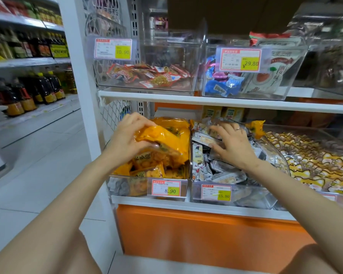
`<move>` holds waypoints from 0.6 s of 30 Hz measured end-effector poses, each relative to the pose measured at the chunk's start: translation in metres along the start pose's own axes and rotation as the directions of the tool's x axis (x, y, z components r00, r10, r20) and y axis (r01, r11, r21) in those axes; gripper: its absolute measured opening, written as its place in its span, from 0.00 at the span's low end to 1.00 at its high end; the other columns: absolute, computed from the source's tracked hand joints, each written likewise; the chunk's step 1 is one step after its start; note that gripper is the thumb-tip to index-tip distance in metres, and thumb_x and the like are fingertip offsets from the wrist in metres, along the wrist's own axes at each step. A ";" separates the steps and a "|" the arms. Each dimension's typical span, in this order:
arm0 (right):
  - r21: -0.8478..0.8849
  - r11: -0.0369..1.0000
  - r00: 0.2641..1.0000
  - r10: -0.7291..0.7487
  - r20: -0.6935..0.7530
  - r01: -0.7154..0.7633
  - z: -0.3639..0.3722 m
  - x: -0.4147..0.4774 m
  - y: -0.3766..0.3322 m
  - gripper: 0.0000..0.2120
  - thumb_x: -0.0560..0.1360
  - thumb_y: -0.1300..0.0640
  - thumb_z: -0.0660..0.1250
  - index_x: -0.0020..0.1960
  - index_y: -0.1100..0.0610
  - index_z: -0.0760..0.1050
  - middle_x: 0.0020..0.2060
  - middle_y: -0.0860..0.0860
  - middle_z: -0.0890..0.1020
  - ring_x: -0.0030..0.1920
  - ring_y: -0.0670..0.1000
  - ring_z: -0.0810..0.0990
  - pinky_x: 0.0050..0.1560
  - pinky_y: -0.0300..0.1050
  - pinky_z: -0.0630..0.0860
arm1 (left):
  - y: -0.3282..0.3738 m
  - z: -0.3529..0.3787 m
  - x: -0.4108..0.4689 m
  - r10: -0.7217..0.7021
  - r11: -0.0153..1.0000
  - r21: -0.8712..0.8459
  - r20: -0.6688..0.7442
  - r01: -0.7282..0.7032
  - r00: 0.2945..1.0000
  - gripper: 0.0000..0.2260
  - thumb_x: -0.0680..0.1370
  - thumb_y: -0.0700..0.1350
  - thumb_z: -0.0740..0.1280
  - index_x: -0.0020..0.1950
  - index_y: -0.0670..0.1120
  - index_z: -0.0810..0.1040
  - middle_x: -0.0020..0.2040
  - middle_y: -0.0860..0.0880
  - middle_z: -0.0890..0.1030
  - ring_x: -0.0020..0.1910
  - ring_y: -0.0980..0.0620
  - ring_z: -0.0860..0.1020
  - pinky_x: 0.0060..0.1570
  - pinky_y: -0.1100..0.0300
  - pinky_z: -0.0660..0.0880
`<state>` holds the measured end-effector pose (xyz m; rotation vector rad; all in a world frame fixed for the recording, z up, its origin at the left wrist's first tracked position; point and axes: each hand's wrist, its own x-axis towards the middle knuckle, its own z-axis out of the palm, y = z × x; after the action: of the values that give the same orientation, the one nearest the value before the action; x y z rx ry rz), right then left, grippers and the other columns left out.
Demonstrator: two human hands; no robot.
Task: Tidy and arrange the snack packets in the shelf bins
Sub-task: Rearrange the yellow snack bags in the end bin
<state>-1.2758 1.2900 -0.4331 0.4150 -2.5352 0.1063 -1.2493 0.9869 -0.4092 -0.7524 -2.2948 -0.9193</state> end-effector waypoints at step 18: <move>0.203 0.947 0.959 -0.270 0.084 0.248 0.009 0.018 -0.057 0.15 0.74 0.50 0.68 0.60 0.50 0.78 0.53 0.50 0.79 0.60 0.53 0.69 0.59 0.48 0.61 | -0.029 0.033 0.000 -0.077 0.779 0.606 -0.158 0.159 0.984 0.19 0.67 0.34 0.71 0.56 0.43 0.74 0.59 0.43 0.74 0.58 0.41 0.70 0.53 0.50 0.65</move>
<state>-1.2770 1.2291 -0.4312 0.8486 -2.5607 0.2328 -1.2775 0.9936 -0.4424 -0.2521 -2.3356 -0.1992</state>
